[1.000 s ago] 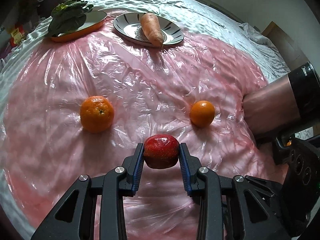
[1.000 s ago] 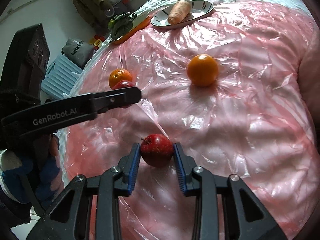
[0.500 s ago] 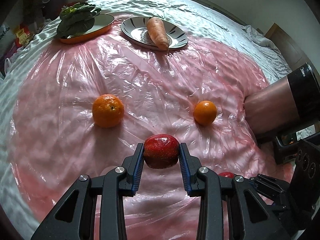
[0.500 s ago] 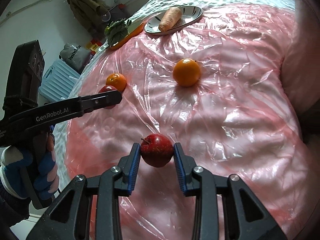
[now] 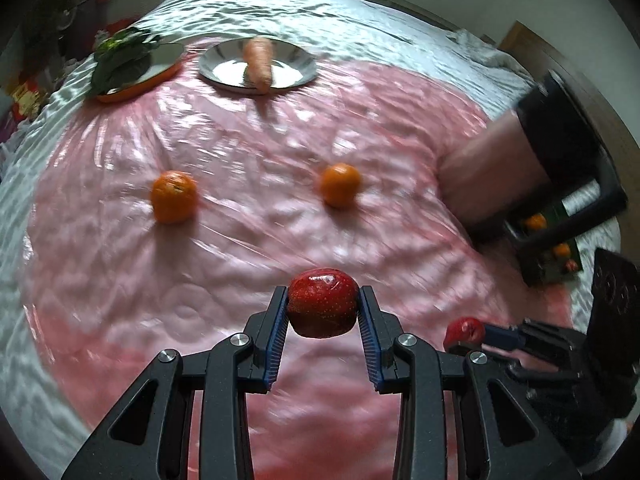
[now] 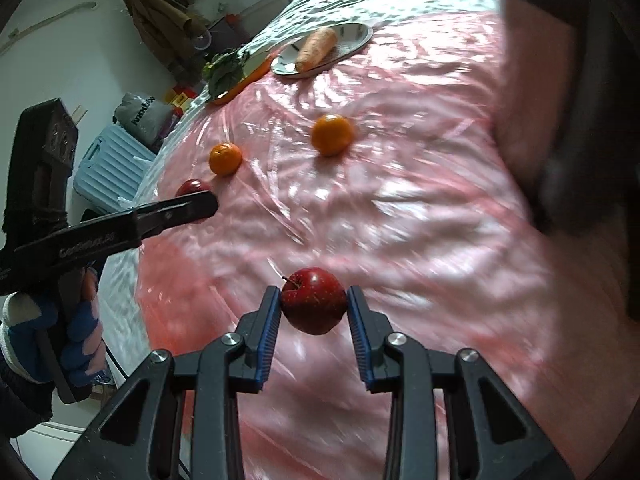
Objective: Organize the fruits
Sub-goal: 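Carry both red apples past the kettle toward the green tray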
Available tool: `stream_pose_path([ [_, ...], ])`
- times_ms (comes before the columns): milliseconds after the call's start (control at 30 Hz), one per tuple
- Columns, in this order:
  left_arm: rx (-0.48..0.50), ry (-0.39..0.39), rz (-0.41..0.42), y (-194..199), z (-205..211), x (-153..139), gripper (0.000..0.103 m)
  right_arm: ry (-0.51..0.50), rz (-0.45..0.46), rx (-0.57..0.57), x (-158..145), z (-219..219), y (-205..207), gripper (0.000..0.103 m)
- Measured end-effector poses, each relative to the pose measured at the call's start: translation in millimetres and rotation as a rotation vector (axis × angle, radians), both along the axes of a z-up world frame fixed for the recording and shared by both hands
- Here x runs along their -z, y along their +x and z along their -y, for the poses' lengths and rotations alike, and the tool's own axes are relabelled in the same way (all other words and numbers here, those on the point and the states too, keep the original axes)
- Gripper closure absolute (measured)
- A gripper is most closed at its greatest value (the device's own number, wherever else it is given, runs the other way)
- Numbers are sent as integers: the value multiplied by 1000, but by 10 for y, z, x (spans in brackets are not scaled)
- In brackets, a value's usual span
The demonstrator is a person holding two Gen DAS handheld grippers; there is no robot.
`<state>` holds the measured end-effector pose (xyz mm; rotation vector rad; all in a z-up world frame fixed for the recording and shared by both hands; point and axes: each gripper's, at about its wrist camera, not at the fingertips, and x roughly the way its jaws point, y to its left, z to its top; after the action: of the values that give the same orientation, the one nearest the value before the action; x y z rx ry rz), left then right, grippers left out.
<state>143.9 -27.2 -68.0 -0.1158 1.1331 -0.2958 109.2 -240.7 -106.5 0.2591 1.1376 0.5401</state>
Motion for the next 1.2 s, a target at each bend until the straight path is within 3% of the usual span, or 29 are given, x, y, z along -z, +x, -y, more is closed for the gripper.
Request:
stream_pose_path([
  [533,352,-38,-11,-537,1675,-207,73,-89,-6,249,-157,1532,-374,44],
  [933,509,-88,-20,-406,2947,-202,73,-135,20,434,-235,2733,-460,44],
  [1200,552,-73,3,-24,3906,-92,73,-210,51,562,-230,3652,-268,44],
])
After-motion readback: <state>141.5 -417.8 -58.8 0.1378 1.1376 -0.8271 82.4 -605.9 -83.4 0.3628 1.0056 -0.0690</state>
